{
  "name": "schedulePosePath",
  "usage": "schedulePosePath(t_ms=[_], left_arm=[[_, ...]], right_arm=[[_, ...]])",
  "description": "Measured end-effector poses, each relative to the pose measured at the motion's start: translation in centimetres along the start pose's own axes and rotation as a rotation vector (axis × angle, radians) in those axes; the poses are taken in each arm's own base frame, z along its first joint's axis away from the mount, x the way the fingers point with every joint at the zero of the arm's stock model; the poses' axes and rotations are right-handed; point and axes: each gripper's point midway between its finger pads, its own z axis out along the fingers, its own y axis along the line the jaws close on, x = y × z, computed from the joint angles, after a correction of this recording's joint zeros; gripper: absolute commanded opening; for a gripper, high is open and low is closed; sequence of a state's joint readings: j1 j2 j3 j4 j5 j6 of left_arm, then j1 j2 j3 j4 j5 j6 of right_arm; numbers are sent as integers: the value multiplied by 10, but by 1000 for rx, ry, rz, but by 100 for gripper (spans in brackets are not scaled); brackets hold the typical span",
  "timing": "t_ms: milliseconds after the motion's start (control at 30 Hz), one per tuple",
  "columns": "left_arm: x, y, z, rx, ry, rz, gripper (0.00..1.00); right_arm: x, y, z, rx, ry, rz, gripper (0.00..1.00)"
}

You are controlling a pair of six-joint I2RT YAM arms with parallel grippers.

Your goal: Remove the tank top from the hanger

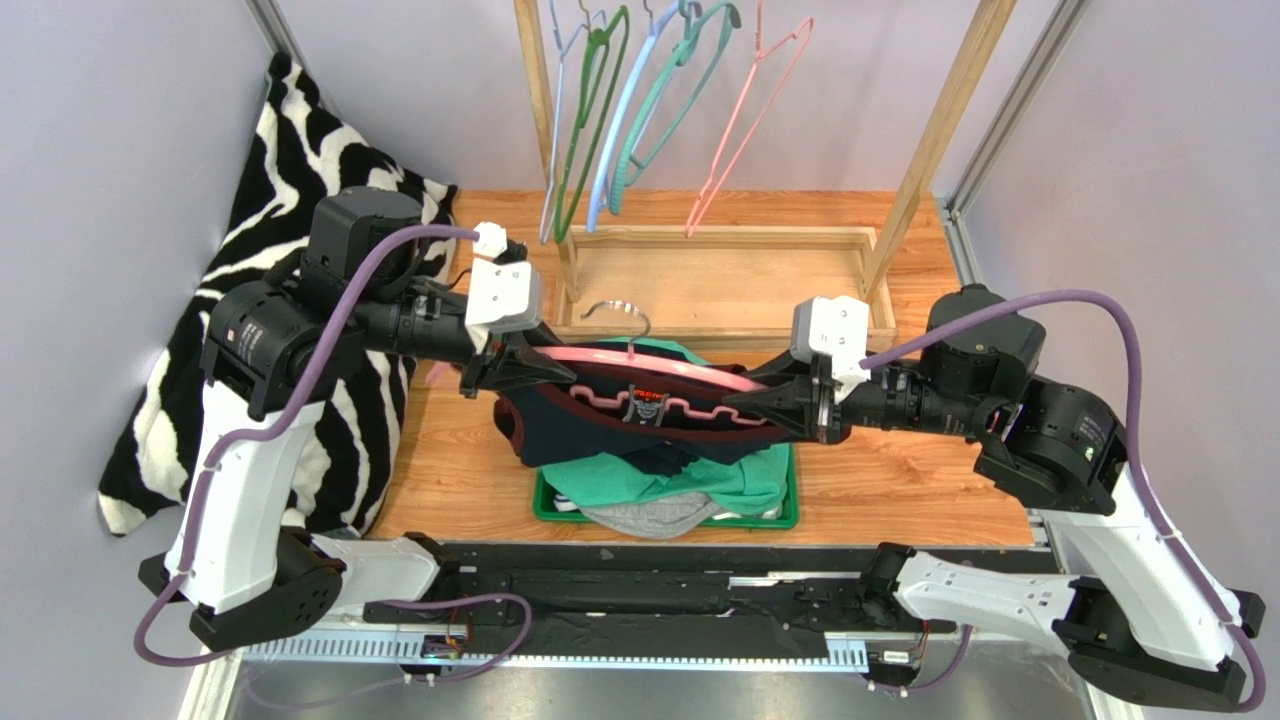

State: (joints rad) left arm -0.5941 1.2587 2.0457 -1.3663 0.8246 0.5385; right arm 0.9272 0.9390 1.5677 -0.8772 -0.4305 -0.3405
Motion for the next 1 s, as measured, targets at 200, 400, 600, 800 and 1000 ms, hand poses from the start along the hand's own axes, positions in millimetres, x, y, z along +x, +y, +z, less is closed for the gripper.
schedulePosePath(t_ms=[200, 400, 600, 800, 1000], left_arm=[[-5, -6, -4, 18, -13, 24, 0], [-2, -4, -5, -5, 0, 17, 0], [11, 11, -6, -94, 62, -41, 0], [13, 36, -12, -237, 89, -63, 0], [10, 43, -16, -282, 84, -68, 0]], right_arm=[[-2, -6, 2, 28, -7, -7, 0], [-1, -22, 6, 106, -4, -6, 80], [1, -62, -3, 358, -32, 4, 91], [-7, -74, -53, 564, -154, 45, 90], [12, -65, -93, 668, -231, 120, 90]])
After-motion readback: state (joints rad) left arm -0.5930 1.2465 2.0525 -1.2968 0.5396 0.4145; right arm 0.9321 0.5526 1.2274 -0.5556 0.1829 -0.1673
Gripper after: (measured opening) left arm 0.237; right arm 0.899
